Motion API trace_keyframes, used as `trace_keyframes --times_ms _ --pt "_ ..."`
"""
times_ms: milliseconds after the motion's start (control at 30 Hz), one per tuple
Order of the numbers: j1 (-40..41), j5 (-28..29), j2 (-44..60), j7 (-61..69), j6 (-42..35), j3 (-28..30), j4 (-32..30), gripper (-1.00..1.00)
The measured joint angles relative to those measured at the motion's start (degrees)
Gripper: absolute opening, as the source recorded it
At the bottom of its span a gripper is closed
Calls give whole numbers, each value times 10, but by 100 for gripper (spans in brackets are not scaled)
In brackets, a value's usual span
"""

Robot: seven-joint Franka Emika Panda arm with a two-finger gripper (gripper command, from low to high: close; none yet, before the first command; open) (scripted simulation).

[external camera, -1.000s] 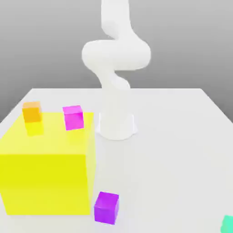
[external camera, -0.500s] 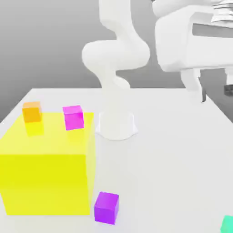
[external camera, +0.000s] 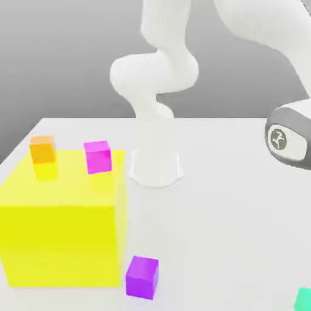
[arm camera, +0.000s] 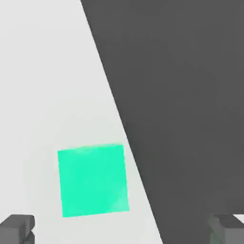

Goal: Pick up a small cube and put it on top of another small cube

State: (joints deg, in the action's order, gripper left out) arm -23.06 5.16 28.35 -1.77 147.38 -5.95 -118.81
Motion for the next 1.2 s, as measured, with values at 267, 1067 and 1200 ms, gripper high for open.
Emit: trace_keyframes --times_ms 267,1067,1200 --pt "-8 9 60 -2 41 7 13 -100" --pt "239 -12 -379 -247 -207 171 -170 -100" --pt "300 10 -462 -322 -251 198 -208 -100"
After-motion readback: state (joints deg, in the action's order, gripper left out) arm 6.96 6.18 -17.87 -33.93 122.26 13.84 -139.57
